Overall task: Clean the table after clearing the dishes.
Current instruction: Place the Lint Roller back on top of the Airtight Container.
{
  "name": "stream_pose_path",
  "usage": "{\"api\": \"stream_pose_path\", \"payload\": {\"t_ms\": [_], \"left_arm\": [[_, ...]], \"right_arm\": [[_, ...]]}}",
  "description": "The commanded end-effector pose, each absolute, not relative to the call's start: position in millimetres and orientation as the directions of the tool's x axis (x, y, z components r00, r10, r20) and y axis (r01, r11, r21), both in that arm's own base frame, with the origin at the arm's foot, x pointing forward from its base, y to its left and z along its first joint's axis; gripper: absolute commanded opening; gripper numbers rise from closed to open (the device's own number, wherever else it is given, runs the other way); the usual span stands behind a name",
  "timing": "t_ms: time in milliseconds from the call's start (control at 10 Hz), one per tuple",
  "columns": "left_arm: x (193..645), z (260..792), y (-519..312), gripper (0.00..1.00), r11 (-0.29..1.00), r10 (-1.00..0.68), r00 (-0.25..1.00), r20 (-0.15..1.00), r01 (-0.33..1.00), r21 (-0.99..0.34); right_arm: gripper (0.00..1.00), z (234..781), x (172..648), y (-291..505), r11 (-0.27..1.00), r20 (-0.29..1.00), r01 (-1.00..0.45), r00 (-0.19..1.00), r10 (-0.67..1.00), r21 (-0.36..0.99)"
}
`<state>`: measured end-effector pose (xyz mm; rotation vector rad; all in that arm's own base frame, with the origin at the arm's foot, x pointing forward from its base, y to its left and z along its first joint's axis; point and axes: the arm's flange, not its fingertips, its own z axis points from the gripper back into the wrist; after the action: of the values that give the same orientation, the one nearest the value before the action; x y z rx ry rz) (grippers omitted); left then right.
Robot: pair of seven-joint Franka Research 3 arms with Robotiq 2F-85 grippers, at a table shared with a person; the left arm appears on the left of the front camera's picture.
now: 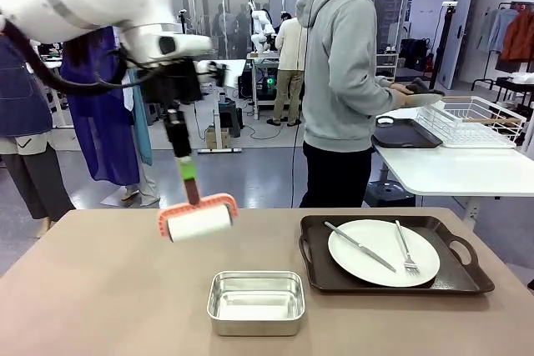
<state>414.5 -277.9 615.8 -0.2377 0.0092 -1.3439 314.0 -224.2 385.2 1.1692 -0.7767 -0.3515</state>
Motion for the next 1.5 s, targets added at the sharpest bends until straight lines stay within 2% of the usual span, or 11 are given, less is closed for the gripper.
{"api": "stream_pose_path", "payload": {"t_ms": [0, 200, 400, 1300, 1400], "left_arm": [[413, 607, -327, 0.21, 0.111, -0.99, 0.118, 0.077, 0.99, -0.088], [414, 587, -369, 0.21, -0.007, -0.999, -0.003, 0.04, 0.994, -0.106], [417, 567, -387, 0.21, -0.048, -0.999, -0.046, 0.027, 0.995, -0.09], [425, 546, -392, 0.21, -0.036, -0.999, -0.032, 0.03, 0.991, -0.132], [431, 529, -394, 0.21, -0.011, -1.0, -0.009, 0.017, 0.993, -0.114]], "right_arm": [[1.0, 387, 311, -221, 0.376, 0.367, -0.147, 0.691, -0.623, 0.915], [1.0, 387, 311, -221, 0.376, 0.367, -0.147, 0.691, -0.623, 0.915], [1.0, 387, 311, -221, 0.376, 0.367, -0.147, 0.691, -0.623, 0.915], [1.0, 387, 311, -221, 0.376, 0.367, -0.147, 0.691, -0.623, 0.915], [1.0, 387, 311, -221, 0.376, 0.367, -0.147, 0.691, -0.623, 0.915]]}}
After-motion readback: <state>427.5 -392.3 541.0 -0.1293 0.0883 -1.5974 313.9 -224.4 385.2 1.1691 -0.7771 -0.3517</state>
